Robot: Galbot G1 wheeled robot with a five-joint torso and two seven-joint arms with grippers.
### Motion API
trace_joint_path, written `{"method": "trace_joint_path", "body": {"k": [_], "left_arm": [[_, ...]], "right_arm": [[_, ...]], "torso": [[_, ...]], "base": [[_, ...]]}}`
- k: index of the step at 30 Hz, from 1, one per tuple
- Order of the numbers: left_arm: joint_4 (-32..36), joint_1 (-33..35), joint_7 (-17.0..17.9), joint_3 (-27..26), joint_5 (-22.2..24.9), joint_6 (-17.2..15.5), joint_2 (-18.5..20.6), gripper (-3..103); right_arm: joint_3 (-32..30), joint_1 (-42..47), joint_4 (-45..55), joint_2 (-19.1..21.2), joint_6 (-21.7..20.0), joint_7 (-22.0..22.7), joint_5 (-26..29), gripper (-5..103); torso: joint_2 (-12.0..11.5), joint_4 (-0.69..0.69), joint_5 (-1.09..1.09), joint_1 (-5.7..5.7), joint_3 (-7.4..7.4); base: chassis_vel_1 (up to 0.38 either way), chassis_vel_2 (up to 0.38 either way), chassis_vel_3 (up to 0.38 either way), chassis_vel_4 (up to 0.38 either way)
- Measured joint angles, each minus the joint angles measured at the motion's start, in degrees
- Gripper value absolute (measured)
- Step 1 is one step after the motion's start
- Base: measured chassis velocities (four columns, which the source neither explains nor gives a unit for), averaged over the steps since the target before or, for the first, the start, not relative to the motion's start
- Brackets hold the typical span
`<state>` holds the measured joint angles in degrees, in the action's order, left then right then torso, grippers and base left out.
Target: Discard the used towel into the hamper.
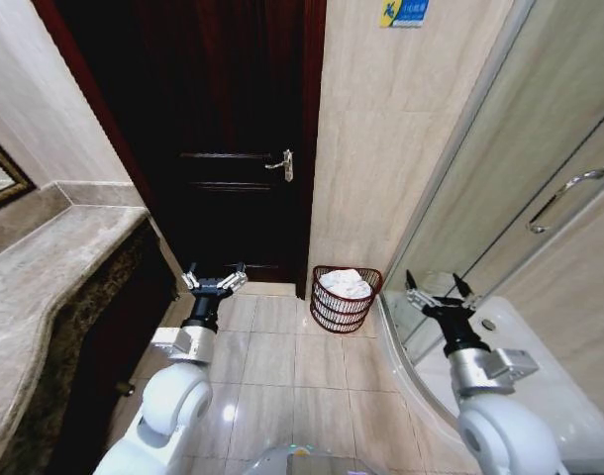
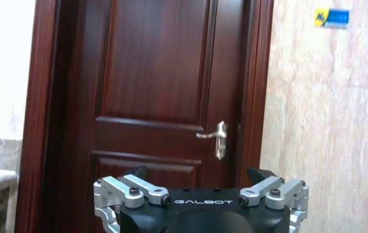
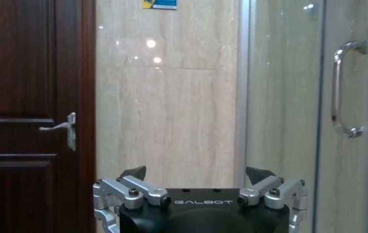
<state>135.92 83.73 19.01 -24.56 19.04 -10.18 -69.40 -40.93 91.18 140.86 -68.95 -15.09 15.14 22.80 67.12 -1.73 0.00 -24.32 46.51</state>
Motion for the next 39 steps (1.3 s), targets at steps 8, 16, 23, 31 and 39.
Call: {"method": "trace_joint_path", "body": {"k": [8,16,23,31,39], "left_arm": [[-4.6,-2.2,-1.5,0.0,-2.9,0.7,-0.2,100],[-5.9,-2.1,-2.2,-3.0,-3.3,2.0,-1.5,100],[-6.7,-2.0,-0.9,-4.2,-4.4,1.4,-2.7,100],[-6.9,-2.3,-1.4,-4.4,-4.2,1.4,-2.6,100],[-6.1,-2.3,-2.4,-3.7,-4.1,1.5,-2.6,100]], "right_arm": [[-3.8,-0.8,-1.7,1.2,-0.6,-2.0,1.9,100],[-8.8,-0.2,-2.5,3.6,-0.6,-4.1,5.7,100],[-9.8,-0.3,-2.8,4.2,-0.7,-4.6,7.2,100],[-9.0,-1.1,-2.9,4.8,-1.1,-3.7,8.3,100],[-9.5,-1.4,-2.7,4.5,-1.5,-3.6,9.1,100]], "torso": [[2.5,0.0,0.01,-1.14,1.42],[5.0,0.0,0.0,-2.23,2.77],[7.0,0.0,0.0,-3.15,3.82],[9.4,0.0,0.0,-4.24,5.16],[12.3,0.01,0.0,-5.57,6.74]], "base": [[0.0,0.0,0.0,0.0],[0.0,0.0,0.0,0.0],[0.0,0.0,0.0,0.0],[0.0,0.0,0.0,0.0],[0.0,0.0,0.0,0.0]]}}
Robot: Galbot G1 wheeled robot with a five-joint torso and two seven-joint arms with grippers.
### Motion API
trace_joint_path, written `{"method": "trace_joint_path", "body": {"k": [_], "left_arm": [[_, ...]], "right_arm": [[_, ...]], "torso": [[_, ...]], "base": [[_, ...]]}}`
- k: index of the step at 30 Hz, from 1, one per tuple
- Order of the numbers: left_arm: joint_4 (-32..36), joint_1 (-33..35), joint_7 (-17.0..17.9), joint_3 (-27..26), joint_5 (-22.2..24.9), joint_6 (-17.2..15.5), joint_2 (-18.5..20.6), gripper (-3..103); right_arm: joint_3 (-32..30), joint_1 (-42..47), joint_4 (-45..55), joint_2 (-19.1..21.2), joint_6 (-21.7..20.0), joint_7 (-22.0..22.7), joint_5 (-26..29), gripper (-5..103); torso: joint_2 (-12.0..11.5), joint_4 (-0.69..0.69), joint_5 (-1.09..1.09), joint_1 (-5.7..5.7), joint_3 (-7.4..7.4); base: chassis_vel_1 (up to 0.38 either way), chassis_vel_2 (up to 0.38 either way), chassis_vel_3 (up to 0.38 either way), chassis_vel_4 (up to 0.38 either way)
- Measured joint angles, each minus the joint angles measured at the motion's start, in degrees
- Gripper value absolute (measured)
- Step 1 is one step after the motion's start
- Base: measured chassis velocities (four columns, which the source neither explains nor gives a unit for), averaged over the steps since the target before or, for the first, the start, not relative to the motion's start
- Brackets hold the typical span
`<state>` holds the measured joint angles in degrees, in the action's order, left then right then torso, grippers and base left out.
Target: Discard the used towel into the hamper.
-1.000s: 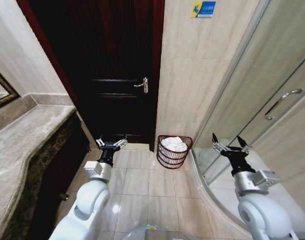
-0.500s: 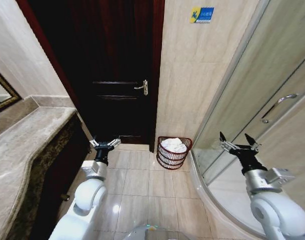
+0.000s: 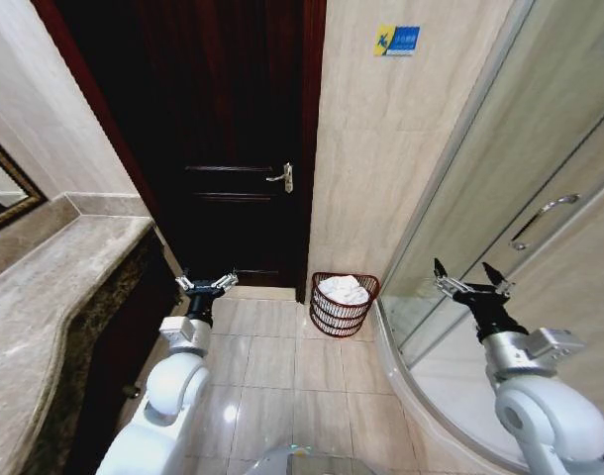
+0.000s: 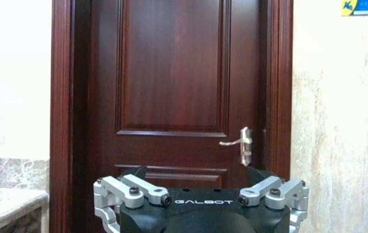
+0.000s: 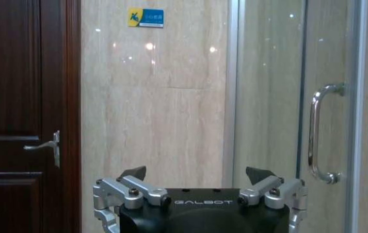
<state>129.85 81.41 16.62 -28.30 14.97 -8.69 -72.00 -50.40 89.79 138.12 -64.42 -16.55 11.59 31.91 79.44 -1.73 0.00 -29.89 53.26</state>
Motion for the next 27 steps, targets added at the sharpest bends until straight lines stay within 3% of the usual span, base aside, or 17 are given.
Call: {"method": "trace_joint_path", "body": {"k": [27], "left_arm": [[0.1,-0.9,-0.6,0.0,1.8,0.1,0.5,100]], "right_arm": [[-0.3,0.5,1.2,-2.2,-1.2,0.2,-0.8,100]], "torso": [[9.6,0.0,0.0,-4.38,5.19]], "base": [[0.0,0.0,0.0,0.0]]}}
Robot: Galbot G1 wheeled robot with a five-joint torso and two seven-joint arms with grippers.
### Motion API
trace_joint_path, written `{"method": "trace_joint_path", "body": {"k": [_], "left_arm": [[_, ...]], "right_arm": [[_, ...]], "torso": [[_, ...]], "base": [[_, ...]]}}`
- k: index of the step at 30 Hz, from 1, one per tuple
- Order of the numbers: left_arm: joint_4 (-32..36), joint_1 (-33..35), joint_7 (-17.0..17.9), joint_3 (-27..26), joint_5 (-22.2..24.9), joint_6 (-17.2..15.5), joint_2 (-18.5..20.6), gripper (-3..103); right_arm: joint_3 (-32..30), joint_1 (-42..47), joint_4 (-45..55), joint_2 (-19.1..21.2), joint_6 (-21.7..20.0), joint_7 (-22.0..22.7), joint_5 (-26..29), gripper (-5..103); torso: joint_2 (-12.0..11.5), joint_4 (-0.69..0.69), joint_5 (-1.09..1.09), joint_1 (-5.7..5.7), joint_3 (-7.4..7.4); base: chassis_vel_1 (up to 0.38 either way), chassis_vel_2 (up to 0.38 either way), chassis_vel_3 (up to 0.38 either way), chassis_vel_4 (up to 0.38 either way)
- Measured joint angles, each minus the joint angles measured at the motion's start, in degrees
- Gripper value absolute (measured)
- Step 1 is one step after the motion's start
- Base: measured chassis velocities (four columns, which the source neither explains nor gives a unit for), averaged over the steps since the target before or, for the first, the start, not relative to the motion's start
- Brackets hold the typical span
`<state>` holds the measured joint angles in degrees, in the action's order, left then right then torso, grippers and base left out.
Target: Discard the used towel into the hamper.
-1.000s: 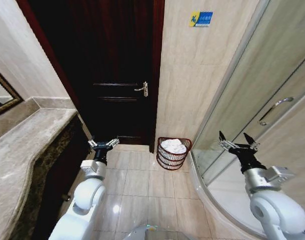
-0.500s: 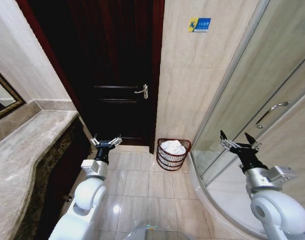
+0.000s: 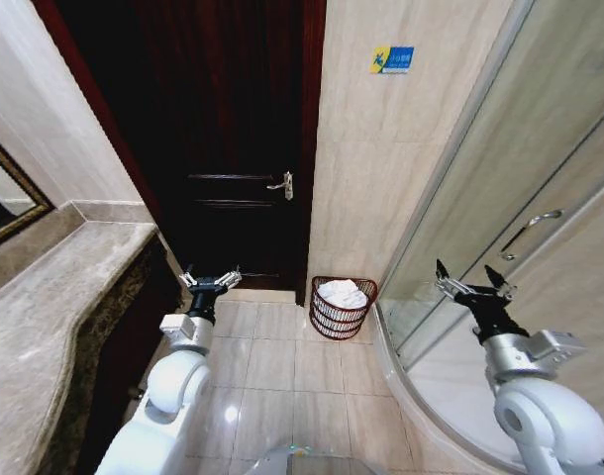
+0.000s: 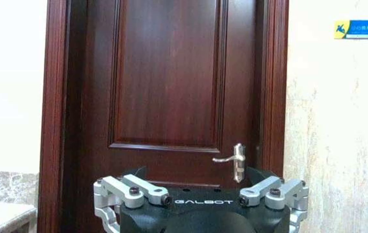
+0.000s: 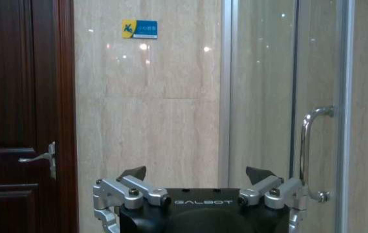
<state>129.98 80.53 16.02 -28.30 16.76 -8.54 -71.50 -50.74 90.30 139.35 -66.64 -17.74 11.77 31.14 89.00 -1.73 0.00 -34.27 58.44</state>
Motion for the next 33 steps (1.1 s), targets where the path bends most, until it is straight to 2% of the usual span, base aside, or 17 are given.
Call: {"method": "trace_joint_path", "body": {"k": [20,23,33], "left_arm": [[1.1,0.6,-0.3,-0.5,0.5,0.6,0.3,100],[1.3,0.8,0.3,0.5,0.3,1.5,0.1,100],[2.3,2.1,1.6,0.7,-1.2,1.6,-0.4,100]], "right_arm": [[1.3,0.3,1.2,-0.8,-0.5,0.2,-1.0,100],[0.4,0.8,1.2,-0.9,-0.5,0.2,-0.6,100],[-0.6,2.0,2.3,-0.8,-1.9,0.0,0.4,100]], "torso": [[7.2,0.0,0.0,-3.34,3.89],[8.9,0.0,0.0,-4.15,4.79],[9.4,-0.01,0.0,-4.41,5.07]], "base": [[0.0,0.0,0.0,0.0],[0.0,0.0,0.0,0.0],[0.0,0.0,0.0,0.0]]}}
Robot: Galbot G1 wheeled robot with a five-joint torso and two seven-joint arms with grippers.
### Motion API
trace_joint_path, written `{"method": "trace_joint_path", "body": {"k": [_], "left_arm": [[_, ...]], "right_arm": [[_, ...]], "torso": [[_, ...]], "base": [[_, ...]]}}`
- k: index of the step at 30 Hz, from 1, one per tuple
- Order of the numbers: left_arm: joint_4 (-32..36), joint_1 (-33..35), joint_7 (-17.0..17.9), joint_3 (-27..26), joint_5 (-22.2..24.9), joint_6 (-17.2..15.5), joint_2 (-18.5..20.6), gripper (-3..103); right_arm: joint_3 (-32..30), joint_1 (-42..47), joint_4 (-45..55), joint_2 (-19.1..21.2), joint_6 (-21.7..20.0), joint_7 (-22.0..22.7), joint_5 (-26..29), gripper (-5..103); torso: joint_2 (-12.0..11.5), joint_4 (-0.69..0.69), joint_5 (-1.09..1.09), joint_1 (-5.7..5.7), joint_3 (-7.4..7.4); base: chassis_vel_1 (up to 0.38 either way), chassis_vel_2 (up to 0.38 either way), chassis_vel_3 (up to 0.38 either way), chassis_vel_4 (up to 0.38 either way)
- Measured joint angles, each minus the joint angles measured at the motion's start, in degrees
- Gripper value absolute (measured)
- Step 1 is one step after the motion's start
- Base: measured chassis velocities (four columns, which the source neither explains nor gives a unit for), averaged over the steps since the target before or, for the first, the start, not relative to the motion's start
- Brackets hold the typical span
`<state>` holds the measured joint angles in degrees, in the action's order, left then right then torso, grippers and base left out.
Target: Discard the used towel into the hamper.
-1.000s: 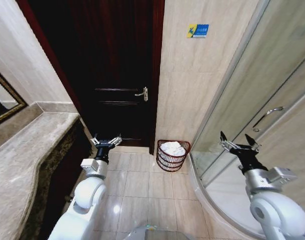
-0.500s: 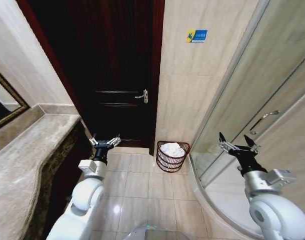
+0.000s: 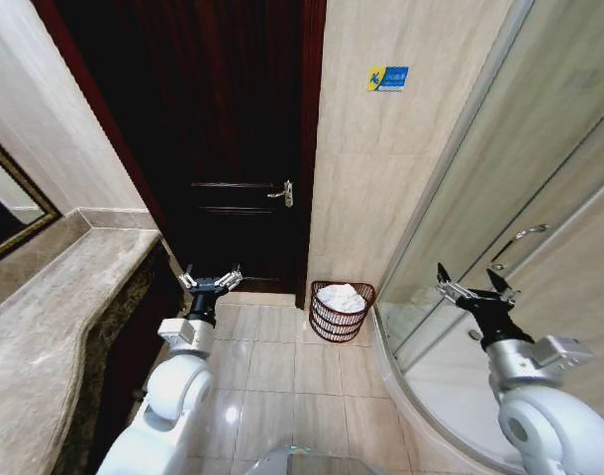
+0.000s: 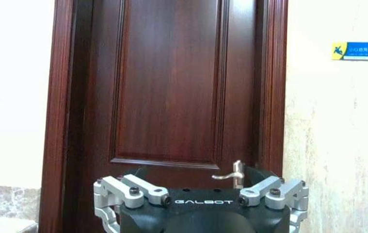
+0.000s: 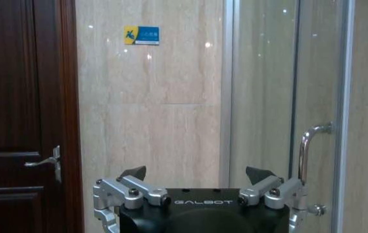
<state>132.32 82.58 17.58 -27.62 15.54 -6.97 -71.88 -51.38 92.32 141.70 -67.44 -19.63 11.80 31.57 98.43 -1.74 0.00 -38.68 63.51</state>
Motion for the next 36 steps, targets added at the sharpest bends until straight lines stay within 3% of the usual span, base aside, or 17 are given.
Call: {"method": "trace_joint_path", "body": {"k": [20,31,36], "left_arm": [[2.1,3.8,0.8,-1.6,-3.0,1.1,-1.3,100],[0.6,4.8,1.7,-0.8,-4.4,5.3,-1.4,100],[0.3,4.8,1.7,-1.0,-4.4,5.4,-1.2,100]], "right_arm": [[-0.3,3.2,1.6,0.2,-0.1,-0.7,-0.1,100],[2.2,3.8,1.6,-1.4,0.6,-0.7,-2.0,100],[3.2,3.8,1.6,-1.7,0.7,-0.7,-2.7,100]], "torso": [[-0.6,0.0,-0.02,0.37,-0.38],[-0.9,-0.02,0.01,0.41,-0.46],[-0.9,0.01,0.02,0.42,-0.48]], "base": [[0.131,-0.129,-0.136,0.131],[0.177,-0.14,-0.128,0.182],[0.091,-0.086,-0.098,0.073]]}}
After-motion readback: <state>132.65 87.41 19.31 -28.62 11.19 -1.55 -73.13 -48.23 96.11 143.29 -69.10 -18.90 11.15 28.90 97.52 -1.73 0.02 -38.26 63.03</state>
